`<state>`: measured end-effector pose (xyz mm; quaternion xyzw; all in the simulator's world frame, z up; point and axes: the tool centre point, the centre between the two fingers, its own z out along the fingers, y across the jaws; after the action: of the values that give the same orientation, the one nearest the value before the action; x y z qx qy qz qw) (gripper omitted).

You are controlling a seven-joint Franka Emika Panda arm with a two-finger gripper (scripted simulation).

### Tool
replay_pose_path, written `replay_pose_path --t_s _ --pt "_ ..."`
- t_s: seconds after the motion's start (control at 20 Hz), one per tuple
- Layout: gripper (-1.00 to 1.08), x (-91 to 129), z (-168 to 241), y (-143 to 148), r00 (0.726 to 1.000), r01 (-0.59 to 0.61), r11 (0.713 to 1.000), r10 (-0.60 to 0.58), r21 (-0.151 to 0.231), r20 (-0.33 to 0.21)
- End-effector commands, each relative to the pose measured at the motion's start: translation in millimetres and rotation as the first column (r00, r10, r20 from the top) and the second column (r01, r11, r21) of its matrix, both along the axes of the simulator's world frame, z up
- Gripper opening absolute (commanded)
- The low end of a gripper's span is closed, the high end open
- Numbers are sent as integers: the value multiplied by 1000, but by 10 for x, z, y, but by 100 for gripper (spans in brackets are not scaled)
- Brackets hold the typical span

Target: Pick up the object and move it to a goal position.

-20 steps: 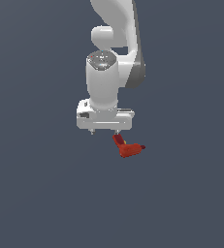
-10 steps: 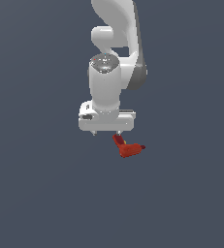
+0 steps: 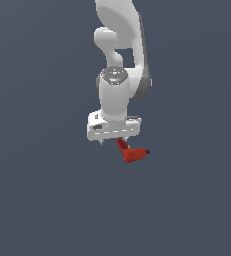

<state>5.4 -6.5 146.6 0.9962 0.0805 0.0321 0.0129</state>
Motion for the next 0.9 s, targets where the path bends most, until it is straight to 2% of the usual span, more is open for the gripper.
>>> replay_pose_path --t_s 0.0,0.2,0.45,0.85 --pt "108 -34 -134 64 998 -66 998 66 -6 8" --pt "108 -117 -391 200 979 -200 980 201 -16 23" --pt "108 -236 -663 370 936 -348 937 349 -27 42" --pt "108 -370 -896 543 875 -479 877 480 -35 61"
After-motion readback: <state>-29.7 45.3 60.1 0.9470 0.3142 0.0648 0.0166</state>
